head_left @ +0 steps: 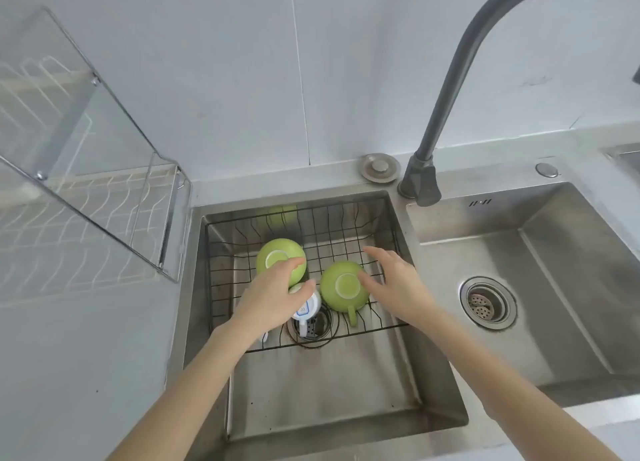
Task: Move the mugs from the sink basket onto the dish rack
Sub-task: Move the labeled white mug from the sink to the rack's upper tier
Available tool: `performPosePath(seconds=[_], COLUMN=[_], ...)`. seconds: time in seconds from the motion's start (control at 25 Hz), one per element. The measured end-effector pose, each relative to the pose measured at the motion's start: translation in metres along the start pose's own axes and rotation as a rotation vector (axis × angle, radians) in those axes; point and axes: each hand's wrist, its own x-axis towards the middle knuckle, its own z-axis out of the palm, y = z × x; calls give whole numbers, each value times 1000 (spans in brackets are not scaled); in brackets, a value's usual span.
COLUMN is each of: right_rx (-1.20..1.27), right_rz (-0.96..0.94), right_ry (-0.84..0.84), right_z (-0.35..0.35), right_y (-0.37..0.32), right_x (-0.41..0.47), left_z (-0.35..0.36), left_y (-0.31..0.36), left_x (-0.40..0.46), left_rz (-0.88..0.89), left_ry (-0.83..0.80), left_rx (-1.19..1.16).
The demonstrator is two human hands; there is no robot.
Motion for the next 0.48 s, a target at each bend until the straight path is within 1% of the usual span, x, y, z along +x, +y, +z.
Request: performPosePath(seconds=[0.08, 0.24, 0.4, 0.48], right_rx=[-5, 4, 34, 52], right_rz=[19, 80, 118, 143], right_ry=[-12, -88, -146, -193], right_z=[7, 28, 50, 64], right_y=[3, 13, 19, 21], right_x=[8, 18, 27, 32], left_z=[5, 22, 36, 44], left_y=[-7, -25, -42, -51], left_x=[7, 16, 28, 33], left_rz=[-32, -101, -168, -194], left_ry=[-17, -87, -123, -148], left_rx=[12, 62, 92, 67])
